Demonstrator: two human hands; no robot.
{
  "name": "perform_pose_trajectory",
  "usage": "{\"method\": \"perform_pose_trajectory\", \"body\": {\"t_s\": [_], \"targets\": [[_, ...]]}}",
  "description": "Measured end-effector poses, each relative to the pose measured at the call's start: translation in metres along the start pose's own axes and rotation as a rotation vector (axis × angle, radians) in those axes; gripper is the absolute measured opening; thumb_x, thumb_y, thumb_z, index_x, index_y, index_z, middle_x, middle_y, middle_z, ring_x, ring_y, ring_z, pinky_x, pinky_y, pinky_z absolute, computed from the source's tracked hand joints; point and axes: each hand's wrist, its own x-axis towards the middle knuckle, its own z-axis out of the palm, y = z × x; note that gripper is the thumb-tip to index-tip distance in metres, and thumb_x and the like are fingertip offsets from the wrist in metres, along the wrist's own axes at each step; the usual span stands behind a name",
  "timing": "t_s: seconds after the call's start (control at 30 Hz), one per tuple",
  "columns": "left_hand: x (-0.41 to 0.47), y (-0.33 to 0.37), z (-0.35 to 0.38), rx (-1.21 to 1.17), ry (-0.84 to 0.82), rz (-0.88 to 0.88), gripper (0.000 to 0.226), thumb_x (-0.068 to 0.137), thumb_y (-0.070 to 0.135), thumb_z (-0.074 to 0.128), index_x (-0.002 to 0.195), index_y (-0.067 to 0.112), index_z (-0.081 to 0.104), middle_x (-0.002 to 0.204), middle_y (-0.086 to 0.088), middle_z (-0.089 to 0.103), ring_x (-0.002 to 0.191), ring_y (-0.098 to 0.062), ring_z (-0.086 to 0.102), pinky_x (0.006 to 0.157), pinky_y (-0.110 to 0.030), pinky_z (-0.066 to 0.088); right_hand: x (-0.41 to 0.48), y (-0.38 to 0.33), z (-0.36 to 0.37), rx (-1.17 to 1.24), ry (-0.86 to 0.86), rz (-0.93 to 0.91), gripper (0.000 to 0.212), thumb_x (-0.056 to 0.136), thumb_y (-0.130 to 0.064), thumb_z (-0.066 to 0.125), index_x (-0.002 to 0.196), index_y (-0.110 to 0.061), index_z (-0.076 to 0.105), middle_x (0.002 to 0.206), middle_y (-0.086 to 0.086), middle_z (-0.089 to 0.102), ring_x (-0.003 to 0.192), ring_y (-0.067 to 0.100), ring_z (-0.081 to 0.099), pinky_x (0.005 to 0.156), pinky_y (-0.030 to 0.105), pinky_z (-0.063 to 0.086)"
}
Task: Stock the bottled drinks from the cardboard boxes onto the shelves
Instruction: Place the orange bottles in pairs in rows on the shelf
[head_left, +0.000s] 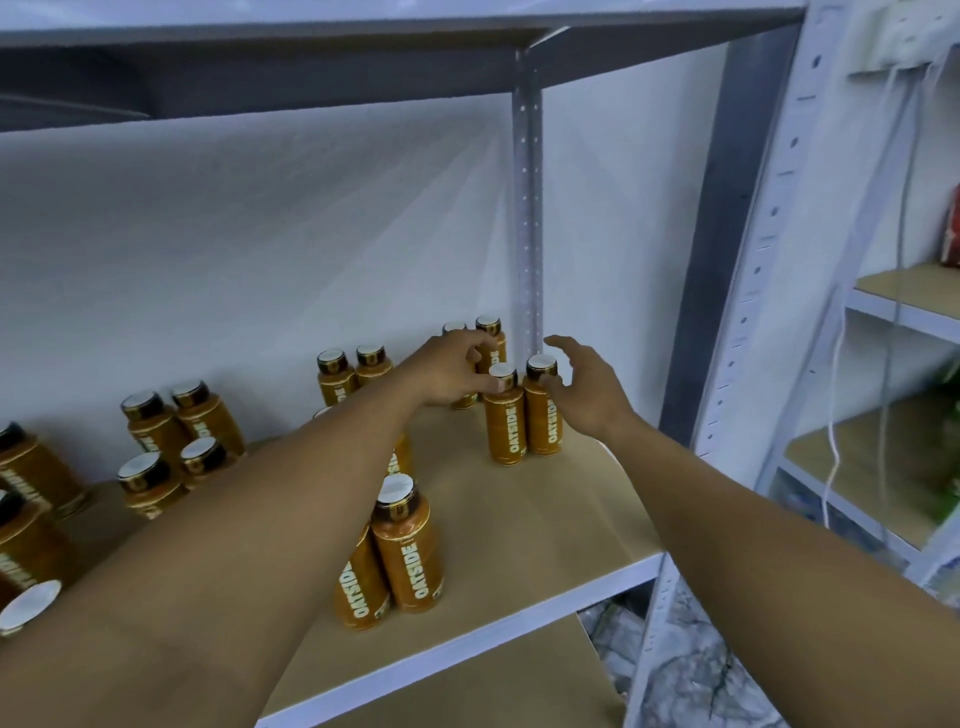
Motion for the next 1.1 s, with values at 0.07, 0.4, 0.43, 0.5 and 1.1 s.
{"method": "perform_pose_trajectory", "body": {"t_s": [0.07,0.4,0.43,0.5,1.1], "targets": [[0.005,-0.001,0.003,-0.009,-0.022,0.004,0.067,0.087,0.038,0.08,0.147,0.03,0.049,0.135,-0.002,0.057,0.118,-0.02,0.057,0.09,-0.03,0.046,0.001,0.004,0.004,0.005,-0.023,0.003,0.051,0.101,-0.033,0.06,0.149,-0.035,0.042,0.156,0.001,0.045,0.139,0.026,0.046,0.11,0.04,0.042],[0.012,-0.006,0.022,-0.091,-0.012,0.004,0.057,0.086,0.027,0.082,0.136,0.026,0.055,0.135,-0.004,0.062,0.12,-0.021,0.059,0.102,-0.041,0.05,0.001,0.014,0.007,0.066,-0.077,-0.033,0.045,0.101,-0.031,0.061,0.143,-0.033,0.047,0.138,-0.002,0.062,0.123,0.026,0.06,0.099,0.034,0.049],[0.012,-0.006,0.024,-0.096,-0.002,0.01,0.055,0.086,0.027,0.082,0.134,0.026,0.055,0.135,-0.005,0.062,0.12,-0.021,0.059,0.101,-0.04,0.051,0.0,0.014,0.007,0.068,-0.074,-0.033,0.045,0.101,-0.031,0.061,0.143,-0.033,0.047,0.138,-0.002,0.062,0.123,0.026,0.06,0.099,0.035,0.049],[0.011,-0.005,0.026,-0.094,0.013,0.02,0.051,0.087,0.027,0.081,0.13,0.026,0.054,0.134,-0.005,0.062,0.117,-0.021,0.06,0.098,-0.039,0.051,0.0,0.014,0.007,0.074,-0.073,-0.035,0.044,0.101,-0.031,0.062,0.142,-0.033,0.047,0.139,-0.002,0.062,0.123,0.026,0.06,0.099,0.037,0.05],[-0.014,-0.014,0.023,-0.037,0.086,-0.009,0.04,0.088,0.029,0.08,0.121,0.031,0.057,0.134,-0.003,0.064,0.121,-0.024,0.06,0.098,-0.042,0.052,-0.005,0.0,0.012,0.033,-0.162,-0.058,0.05,0.1,-0.032,0.064,0.146,-0.032,0.045,0.145,0.002,0.057,0.127,0.03,0.059,0.102,0.041,0.051]]}}
